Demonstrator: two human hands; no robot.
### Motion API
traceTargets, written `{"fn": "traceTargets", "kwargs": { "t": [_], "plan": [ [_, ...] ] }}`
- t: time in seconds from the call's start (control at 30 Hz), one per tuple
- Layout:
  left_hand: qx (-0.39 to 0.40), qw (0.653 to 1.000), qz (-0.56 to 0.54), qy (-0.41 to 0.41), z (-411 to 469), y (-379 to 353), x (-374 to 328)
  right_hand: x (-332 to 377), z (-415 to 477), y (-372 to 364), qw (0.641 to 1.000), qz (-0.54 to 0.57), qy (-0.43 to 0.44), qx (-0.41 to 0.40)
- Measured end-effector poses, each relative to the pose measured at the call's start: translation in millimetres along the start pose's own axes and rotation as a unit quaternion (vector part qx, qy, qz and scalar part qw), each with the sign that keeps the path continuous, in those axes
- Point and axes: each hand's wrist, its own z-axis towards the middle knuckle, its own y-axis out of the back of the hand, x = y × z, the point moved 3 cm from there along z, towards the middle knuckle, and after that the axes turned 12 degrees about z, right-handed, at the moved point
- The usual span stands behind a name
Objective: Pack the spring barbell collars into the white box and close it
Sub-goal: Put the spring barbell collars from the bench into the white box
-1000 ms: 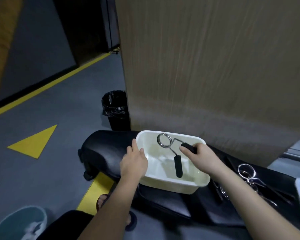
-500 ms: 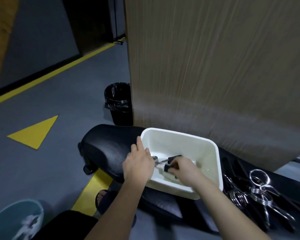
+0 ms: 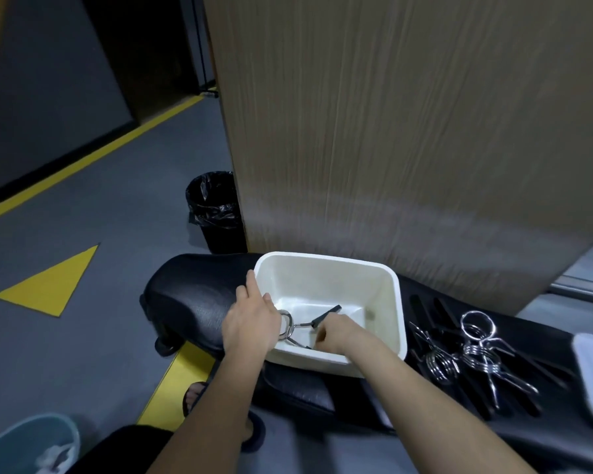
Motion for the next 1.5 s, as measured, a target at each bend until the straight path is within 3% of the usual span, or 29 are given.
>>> {"fn": "traceTargets", "kwargs": {
  "t": [0.07,0.13,0.27,0.37,0.4,0.47,0.6,0.7,0.8,0.93,1.03,1.1,1.33,1.5],
  "plan": [
    [0.009,1.0,0.003,0.001,-0.3,1.2,1.3,2.2,-7.9,20.4,0.986,0.09,0.024,-0.135],
    [0.023,1.0,0.004,0.004,3.2,1.8,2.5,-0.1,-24.2,49.8,0.942,0.187,0.063,-0.273],
    [0.045,0.999,0.002,0.001,2.0,5.3,5.3,-27.1,-74.0,99.8,0.857,0.288,0.14,-0.403],
    [0.042,0.999,0.014,-0.004,0.2,6.2,1.5,-82.3,-93.0,113.3,0.823,0.317,0.084,-0.464],
    [0.038,0.999,0.021,-0.008,-1.1,6.7,-0.5,-101.3,-95.7,113.1,0.826,0.324,0.044,-0.46],
    [0.025,0.999,0.039,-0.012,-4.7,7.5,-5.1,-132.8,-95.3,104.5,0.866,0.293,-0.019,-0.406],
    [0.014,0.995,0.097,-0.008,-7.9,8.2,-10.7,-137.1,-99.3,73.1,0.949,0.21,-0.002,-0.234],
    [0.028,0.998,0.048,0.028,-15.8,5.5,-17.1,-128.2,-93.4,60.0,0.964,0.197,0.028,-0.176],
    [-0.009,0.998,0.046,0.047,-28.7,0.6,-15.4,-128.5,-85.3,54.2,0.956,0.196,0.011,-0.218],
    [-0.017,0.997,0.054,0.05,-30.0,-2.0,-9.0,-138.9,-85.2,60.8,0.903,0.266,0.004,-0.338],
    [-0.013,0.997,0.051,0.047,-27.0,-1.8,-11.9,-150.7,-92.9,77.0,0.806,0.483,0.0,-0.343],
    [-0.008,0.998,0.05,0.047,-24.4,-1.6,-15.3,-151.6,-102.2,90.3,0.759,0.562,0.016,-0.327],
    [-0.008,0.997,0.056,0.048,-22.1,-3.0,-14.4,-123.3,-129.6,136.2,0.681,0.62,0.075,-0.382],
    [-0.016,0.998,0.046,0.05,-26.4,-1.8,-12.4,-90.1,-146.0,159.4,0.662,0.607,0.118,-0.423]
  ]
}}
